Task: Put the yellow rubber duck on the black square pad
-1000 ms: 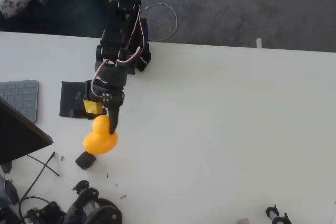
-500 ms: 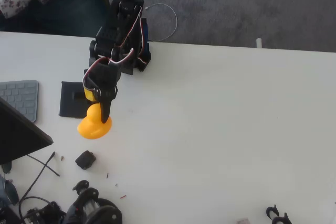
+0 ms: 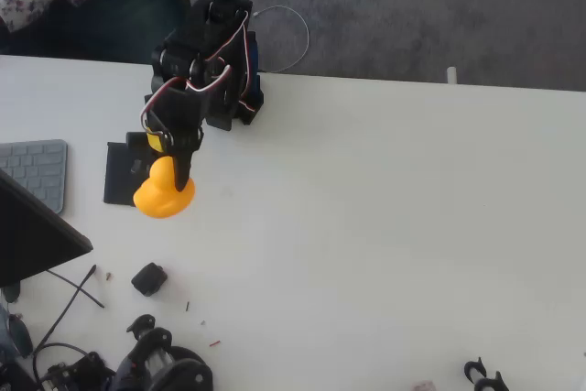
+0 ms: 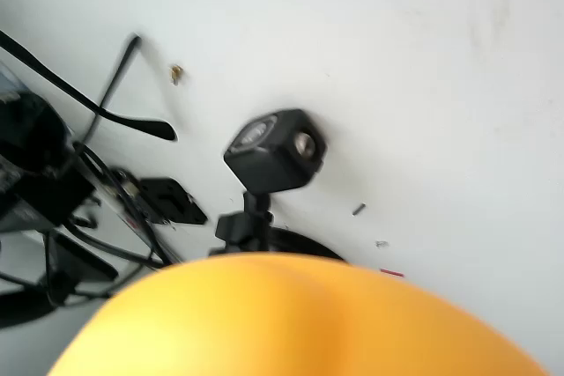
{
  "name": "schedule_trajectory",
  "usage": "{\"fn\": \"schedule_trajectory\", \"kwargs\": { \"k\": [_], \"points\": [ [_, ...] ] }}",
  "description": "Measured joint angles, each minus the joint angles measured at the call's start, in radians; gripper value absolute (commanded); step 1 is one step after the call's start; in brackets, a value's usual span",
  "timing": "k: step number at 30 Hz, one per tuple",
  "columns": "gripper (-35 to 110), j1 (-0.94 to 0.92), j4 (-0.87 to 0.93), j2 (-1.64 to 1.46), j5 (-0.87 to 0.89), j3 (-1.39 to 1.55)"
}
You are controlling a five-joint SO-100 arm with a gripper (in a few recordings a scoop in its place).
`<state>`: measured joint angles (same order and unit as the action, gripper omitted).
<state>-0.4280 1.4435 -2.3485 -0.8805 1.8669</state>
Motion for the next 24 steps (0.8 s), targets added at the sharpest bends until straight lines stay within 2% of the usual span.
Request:
{"fn": "schedule_trajectory", "kwargs": {
  "k": [16,24],
  "points": [
    [6,-0.328,0.037,0.006,-0.221,0.000],
    [6,-0.511,0.037,0.006,-0.419,0.018]
  ]
}}
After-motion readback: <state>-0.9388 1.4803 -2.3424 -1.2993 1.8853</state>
